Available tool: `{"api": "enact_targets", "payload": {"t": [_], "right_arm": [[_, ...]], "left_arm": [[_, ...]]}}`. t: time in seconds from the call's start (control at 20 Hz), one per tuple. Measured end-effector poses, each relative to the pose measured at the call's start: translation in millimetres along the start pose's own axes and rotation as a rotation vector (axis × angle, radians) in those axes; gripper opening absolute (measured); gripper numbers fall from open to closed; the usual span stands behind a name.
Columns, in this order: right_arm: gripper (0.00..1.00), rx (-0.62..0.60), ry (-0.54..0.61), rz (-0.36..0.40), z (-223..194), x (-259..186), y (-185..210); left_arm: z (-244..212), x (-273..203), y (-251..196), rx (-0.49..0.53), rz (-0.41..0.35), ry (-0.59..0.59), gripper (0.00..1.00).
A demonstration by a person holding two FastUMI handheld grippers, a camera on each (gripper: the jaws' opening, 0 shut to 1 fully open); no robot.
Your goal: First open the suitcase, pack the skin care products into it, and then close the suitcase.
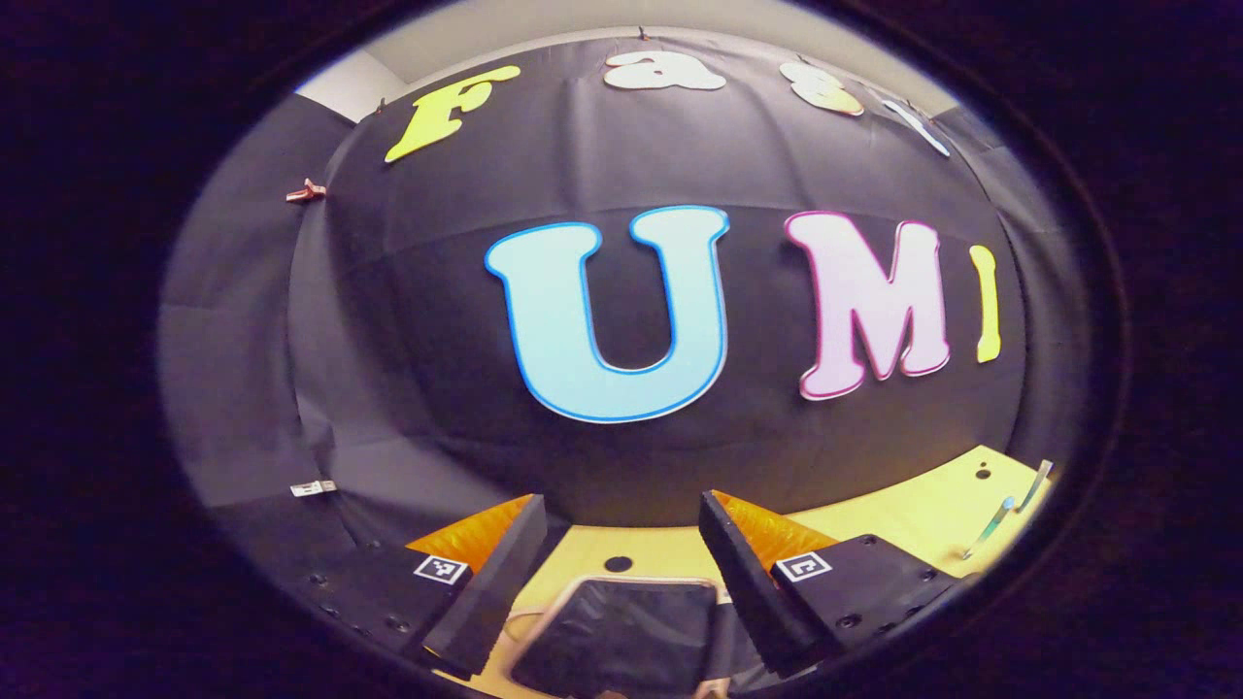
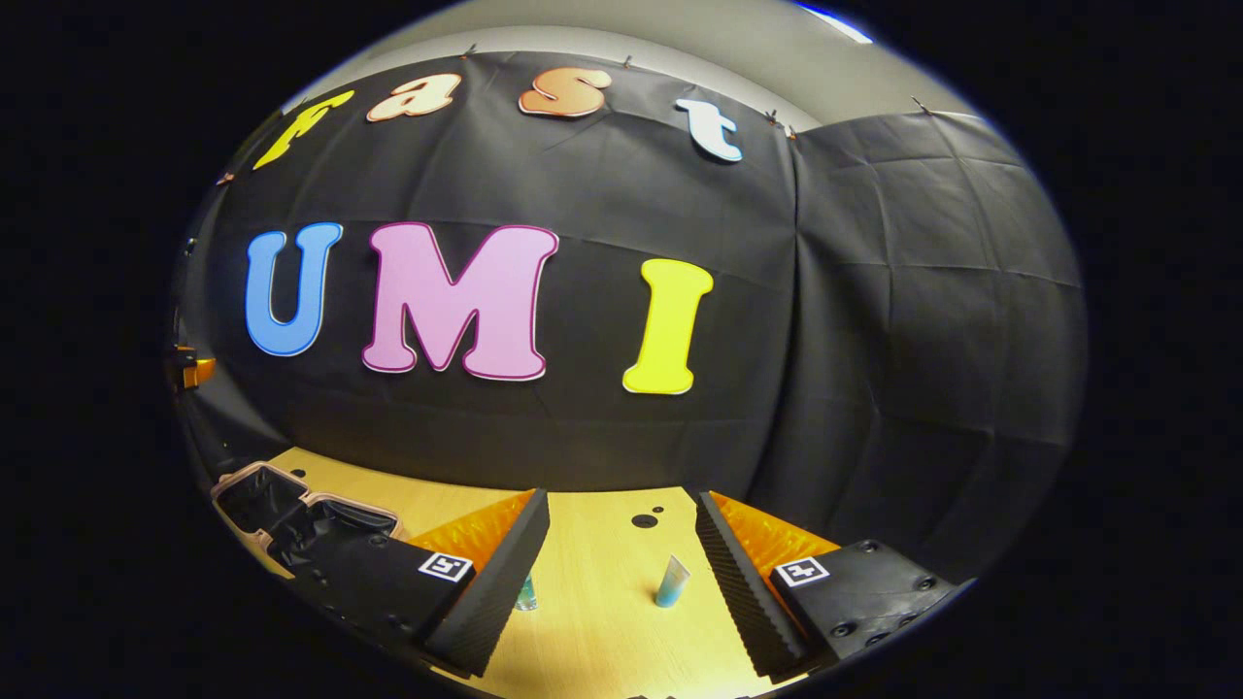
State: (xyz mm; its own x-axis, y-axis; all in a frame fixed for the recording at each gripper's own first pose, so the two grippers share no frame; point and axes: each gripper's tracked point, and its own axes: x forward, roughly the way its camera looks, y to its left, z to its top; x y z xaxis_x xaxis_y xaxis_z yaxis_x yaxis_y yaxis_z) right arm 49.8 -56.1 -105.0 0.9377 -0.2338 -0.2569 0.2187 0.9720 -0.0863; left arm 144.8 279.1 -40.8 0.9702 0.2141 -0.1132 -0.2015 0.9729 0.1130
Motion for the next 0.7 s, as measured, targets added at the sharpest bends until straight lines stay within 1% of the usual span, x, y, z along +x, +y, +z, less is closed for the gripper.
{"api": "enact_targets", "payload": {"t": [0.1, 0.2, 0.25, 0.3, 0.4, 0.5, 0.55, 0.6, 0.7], "right_arm": [[0.96, 0.02, 0.013, -0.019, -8, 1, -16], [0.96, 0.027, 0.033, -0.035, -19, 3, -30], [0.96, 0.025, 0.046, -0.043, -27, 6, -37], [0.96, 0.022, 0.061, -0.038, -38, 10, -44], [0.96, 0.005, 0.071, -0.026, -56, 21, -52], [0.96, -0.008, 0.094, -0.01, -85, 36, -58], [0.94, -0.006, 0.106, 0.0, -97, 43, -58], [0.97, -0.027, 0.098, 0.016, -108, 52, -58], [0.96, -0.07, 0.097, 0.026, -130, 66, -61]], "left_arm": [[-6, -19, -67, -0.034, -0.062, -0.019, 0.99], [-22, -37, -139, -0.096, -0.142, 0.017, 0.99], [-32, -43, -174, -0.137, -0.187, 0.05, 0.99], [-46, -53, -224, -0.176, -0.261, 0.085, 0.99], [-68, -62, -285, -0.17, -0.327, 0.121, 0.99], [-93, -68, -335, -0.131, -0.392, 0.152, 0.99], [-108, -67, -361, -0.112, -0.423, 0.163, 0.99], [-121, -68, -383, -0.099, -0.454, 0.181, 0.99], [-147, -67, -423, -0.073, -0.518, 0.202, 0.99]]}}
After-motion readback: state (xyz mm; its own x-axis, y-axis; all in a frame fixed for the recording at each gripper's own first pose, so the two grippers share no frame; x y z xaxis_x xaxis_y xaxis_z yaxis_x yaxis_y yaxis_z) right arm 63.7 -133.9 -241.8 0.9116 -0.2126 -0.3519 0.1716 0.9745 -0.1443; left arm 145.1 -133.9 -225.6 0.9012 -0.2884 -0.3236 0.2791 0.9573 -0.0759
